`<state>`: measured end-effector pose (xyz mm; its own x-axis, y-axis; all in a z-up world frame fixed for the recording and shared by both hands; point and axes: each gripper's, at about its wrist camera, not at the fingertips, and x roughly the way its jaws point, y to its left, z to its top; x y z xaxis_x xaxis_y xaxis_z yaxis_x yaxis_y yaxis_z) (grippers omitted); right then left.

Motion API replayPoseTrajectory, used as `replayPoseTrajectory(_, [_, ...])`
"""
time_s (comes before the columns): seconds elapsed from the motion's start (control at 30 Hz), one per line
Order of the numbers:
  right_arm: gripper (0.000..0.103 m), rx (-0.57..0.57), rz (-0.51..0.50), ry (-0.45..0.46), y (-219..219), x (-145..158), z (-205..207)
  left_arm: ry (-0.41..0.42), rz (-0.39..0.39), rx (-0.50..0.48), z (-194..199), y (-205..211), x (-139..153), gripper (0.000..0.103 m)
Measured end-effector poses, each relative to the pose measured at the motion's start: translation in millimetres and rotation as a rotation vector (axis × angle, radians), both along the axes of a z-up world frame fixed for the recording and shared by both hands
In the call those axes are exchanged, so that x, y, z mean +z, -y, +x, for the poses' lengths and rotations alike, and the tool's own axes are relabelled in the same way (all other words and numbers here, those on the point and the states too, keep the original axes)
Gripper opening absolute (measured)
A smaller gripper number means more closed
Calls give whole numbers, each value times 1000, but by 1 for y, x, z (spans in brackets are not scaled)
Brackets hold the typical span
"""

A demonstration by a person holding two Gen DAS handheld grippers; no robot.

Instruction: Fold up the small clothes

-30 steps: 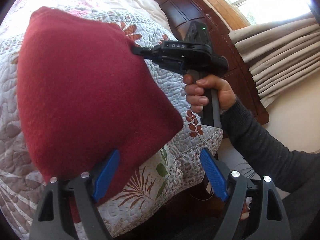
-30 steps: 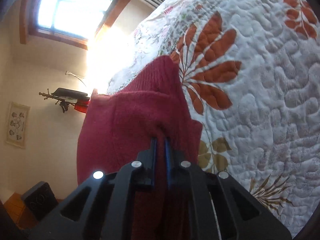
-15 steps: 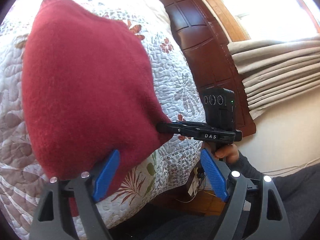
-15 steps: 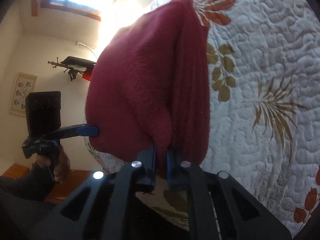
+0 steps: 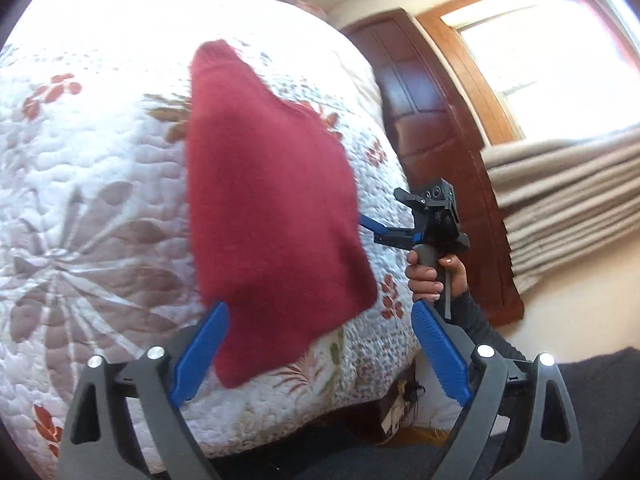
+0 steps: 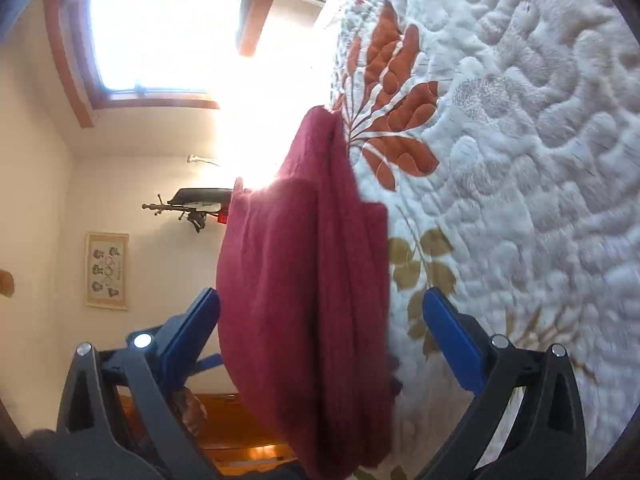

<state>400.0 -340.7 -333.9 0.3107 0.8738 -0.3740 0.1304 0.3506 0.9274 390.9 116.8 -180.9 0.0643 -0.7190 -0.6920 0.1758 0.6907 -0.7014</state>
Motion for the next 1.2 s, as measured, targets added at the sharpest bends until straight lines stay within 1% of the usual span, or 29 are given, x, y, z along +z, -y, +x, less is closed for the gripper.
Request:
replayPoseTrajectory(0.07, [101,15,53,-23,-5,-17,19,-30,-3,29,7,-9,-14,93])
replayPoseTrajectory(0.1, [101,29,80,-21,-5,-23,30,-45,-9,40,9,-12,-21,93])
replayPoseTrajectory(0.2, [101,60,85,2,-18,-24,38,-103,-69,73,18,-17,-45,93])
replayPoseTrajectory(0.27, [100,78,100,-10,-21,-29,39,-136,-131,94,19,-19,-59,93])
replayPoseTrajectory(0.3, [100,85,102,-12,-22,-29,39,-160,-148,106,21,-18,-67,93])
replayPoseTrajectory(0.33, [96,91,98,-6,-25,-26,39,-184,-164,109,20,-15,-73,93])
replayPoseTrajectory(0.37, [93,106,107,14,-28,-19,40,-214,-204,94,18,-11,-79,93])
replayPoseTrajectory(0.4, [82,124,122,40,-30,-9,38,-234,-244,67,19,-4,-81,93])
replayPoseTrajectory(0.43, [79,136,134,62,-31,-1,38,-233,-246,37,16,2,-81,93])
replayPoseTrajectory(0.47, [78,137,141,82,-30,3,38,-215,-224,14,15,6,-81,94])
replayPoseTrajectory(0.5, [78,136,132,79,-32,2,40,-215,-215,9,15,9,-84,95])
replayPoseTrajectory(0.57, [77,135,101,38,-35,-10,46,-263,-230,53,20,7,-100,95])
replayPoseTrajectory(0.6, [74,134,104,22,-41,-15,51,-276,-232,76,22,7,-105,95])
replayPoseTrajectory(0.67, [69,137,98,26,-46,-14,54,-292,-230,85,26,12,-111,99])
replayPoseTrajectory(0.73, [44,151,89,49,-50,-7,51,-298,-212,55,30,19,-111,98])
replayPoseTrajectory(0.77, [43,147,82,47,-51,-5,51,-301,-216,46,31,20,-109,98])
replayPoseTrajectory(0.8, [41,139,67,48,-51,-3,51,-302,-221,41,33,19,-107,96])
replayPoseTrajectory(0.83, [39,133,45,51,-51,0,48,-300,-197,29,34,21,-104,84])
replayPoseTrajectory(0.87, [39,126,21,49,-55,4,47,-298,-162,19,35,22,-101,68])
replayPoseTrajectory(0.9, [38,119,1,53,-59,11,47,-308,-154,24,37,19,-99,66])
replayPoseTrajectory(0.93, [38,115,-22,63,-62,19,46,-315,-150,30,37,17,-97,60])
replayPoseTrajectory(0.97, [37,117,-56,77,-67,29,46,-316,-139,29,37,16,-95,57])
replayPoseTrajectory(1.0, [37,118,-83,92,-72,38,45,-316,-133,26,36,12,-91,56])
replayPoseTrajectory(1.07, [37,114,-118,122,-80,55,42,-309,-142,17,34,10,-83,52])
replayPoseTrajectory(1.2, [36,115,-173,181,-106,86,34,-255,-151,-7,26,0,-61,50])
